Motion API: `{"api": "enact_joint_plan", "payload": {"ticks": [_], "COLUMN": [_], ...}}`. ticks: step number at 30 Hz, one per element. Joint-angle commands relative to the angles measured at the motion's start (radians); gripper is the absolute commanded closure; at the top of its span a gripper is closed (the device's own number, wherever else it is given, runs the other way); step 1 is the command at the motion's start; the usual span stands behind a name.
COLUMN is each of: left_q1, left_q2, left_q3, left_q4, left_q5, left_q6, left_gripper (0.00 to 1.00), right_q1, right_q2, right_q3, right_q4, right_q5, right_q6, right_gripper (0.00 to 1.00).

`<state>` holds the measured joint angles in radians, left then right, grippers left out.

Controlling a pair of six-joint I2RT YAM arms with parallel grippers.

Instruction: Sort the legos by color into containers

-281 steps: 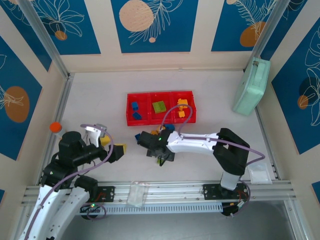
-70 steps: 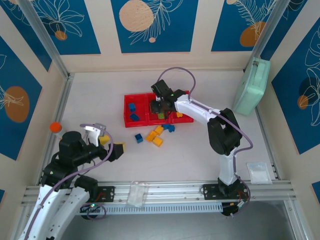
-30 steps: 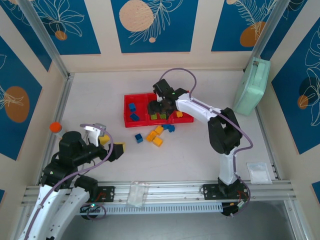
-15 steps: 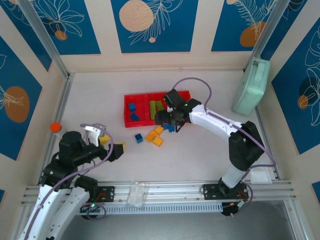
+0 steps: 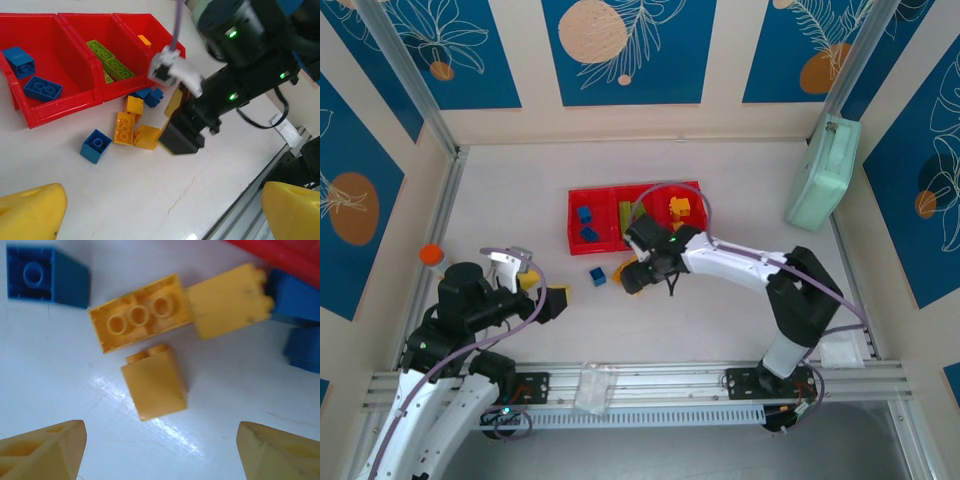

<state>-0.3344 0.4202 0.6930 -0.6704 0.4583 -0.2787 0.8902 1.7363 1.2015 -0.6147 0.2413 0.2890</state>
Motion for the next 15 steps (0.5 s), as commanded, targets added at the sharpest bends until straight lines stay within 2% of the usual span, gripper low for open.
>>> {"api": "enact_joint_plan", "payload": {"ticks": [1, 4, 9, 12, 15], "left_q1": [-0.011, -0.011, -0.011, -0.011, -0.011], "left_q2": [-0.001, -0.003, 0.0, 0.007, 0.012], "left_q3": [0.003, 0.005, 0.004, 0.005, 0.004], "left_q4": [0.007, 0.006, 0.006, 0.008, 0.008], "left_q5": [-0.003, -0.004, -0.003, 0.0, 0.002], "left_q6": [0.023, 0.022, 0.021, 0.023, 0.024], "left_gripper": [0.01, 0.01, 0.01, 0.01, 0.01], "right_q1": [0.049, 0.071, 0.079, 0.077, 0.075], "right_q2": [0.114, 0.201, 0.271, 0.278, 0.272], "right_q3": [0.082, 0.145, 0.185, 0.183, 0.182], "right_q4": [-0.082, -0.145, -0.194, -0.192, -0.187], "right_q5": [0.092, 0.188, 0.24, 0.253, 0.262], "right_q6": [-0.118, -0.113, -0.097, -0.088, -0.074], "right_gripper": [0.2, 0.21, 0.24, 0.31, 0.43]}}
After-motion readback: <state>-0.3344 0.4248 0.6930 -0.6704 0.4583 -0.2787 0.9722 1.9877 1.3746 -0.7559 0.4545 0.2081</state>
